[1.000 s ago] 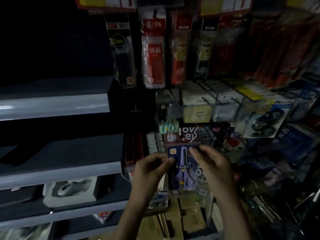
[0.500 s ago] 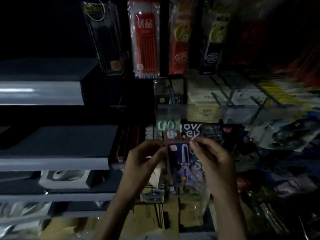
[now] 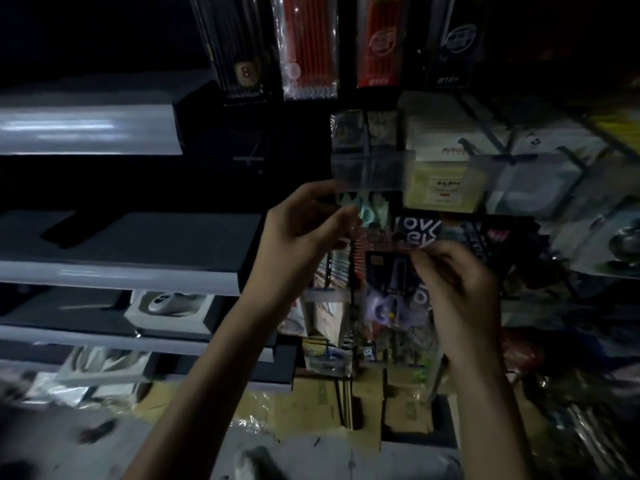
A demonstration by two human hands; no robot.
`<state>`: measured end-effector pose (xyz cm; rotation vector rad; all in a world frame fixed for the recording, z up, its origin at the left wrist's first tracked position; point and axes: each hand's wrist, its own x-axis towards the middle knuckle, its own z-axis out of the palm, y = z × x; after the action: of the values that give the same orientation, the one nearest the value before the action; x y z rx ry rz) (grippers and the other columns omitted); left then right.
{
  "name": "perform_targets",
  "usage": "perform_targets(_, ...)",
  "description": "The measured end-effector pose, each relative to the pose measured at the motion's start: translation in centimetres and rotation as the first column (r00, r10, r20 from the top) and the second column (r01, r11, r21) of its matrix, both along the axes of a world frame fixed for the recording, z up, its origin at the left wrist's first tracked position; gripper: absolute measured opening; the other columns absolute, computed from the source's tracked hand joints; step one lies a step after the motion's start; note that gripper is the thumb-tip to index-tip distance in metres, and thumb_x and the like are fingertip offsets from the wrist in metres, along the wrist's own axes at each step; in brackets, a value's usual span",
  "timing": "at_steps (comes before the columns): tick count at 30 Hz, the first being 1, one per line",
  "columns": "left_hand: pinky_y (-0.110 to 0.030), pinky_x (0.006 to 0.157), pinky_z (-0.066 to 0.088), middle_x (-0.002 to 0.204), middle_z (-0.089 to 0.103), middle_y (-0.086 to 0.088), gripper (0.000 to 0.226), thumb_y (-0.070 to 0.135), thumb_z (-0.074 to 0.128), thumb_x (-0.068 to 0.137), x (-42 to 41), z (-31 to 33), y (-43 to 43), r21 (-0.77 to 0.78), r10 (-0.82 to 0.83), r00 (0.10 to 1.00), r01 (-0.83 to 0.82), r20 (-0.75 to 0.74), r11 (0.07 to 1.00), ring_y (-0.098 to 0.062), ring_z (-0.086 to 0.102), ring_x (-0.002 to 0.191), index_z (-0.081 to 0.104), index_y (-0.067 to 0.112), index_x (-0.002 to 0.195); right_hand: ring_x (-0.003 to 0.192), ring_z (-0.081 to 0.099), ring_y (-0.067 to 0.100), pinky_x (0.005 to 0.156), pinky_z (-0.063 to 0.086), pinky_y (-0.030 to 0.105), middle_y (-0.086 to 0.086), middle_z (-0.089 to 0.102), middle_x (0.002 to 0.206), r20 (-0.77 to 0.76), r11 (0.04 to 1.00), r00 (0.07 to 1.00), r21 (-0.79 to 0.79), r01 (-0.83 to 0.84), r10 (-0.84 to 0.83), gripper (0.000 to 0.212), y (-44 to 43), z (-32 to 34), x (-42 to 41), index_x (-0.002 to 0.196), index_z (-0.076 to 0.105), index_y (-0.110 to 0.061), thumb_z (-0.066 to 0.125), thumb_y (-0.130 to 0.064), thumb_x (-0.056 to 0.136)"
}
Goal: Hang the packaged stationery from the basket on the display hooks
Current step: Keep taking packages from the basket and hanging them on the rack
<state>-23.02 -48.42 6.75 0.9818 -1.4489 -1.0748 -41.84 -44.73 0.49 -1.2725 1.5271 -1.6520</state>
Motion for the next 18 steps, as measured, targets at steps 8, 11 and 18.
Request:
perform_targets(8,-0.051,0.088,0.062,0.100,0.076,-0.015,0.025,0.009,0.064,0.103,1.7,2.3,0.5,-0.155,-0.121,0.989,0.133,0.082,0.979,-0.031,0.075,0.093,0.063,0.006,0.128,0.081,0.070,0.005,0.067,0.048,0.019,-0.008,0.075,0.084,0.016,0.999,1.000,-0.048,0.000,0.001,0.010,-1.3,1.5,1.1,0.093,0.073,-0.018,0.069,-0.025,0.099)
perform_targets(11,-0.055,0.089,0.061,0.100,0.076,-0.016,0.029,0.008,0.062,0.104,2.5,3.6,0.0,-0.195,-0.129,0.981,0.155,0.142,0.968,-0.033,0.075,0.094,0.062,0.009,0.133,0.084,0.071,0.009,0.070,0.050,0.023,-0.004,0.076,0.088,0.017,0.998,1.000,-0.069,-0.013,0.014,0.015,-1.7,1.8,1.5,0.095,0.074,-0.015,0.068,-0.028,0.100)
perform_targets(18,-0.048,0.089,0.063,0.098,0.079,-0.007,0.039,0.019,0.066,0.101,3.6,4.9,-1.2,-0.214,-0.134,0.938,0.209,0.320,0.954,-0.023,0.078,0.092,0.059,0.014,0.139,0.076,0.067,-0.004,0.069,0.046,0.013,-0.004,0.073,0.083,0.000,0.985,1.000,-0.171,-0.011,0.012,0.016,-3.3,3.8,2.4,0.097,0.073,-0.005,0.067,-0.020,0.100)
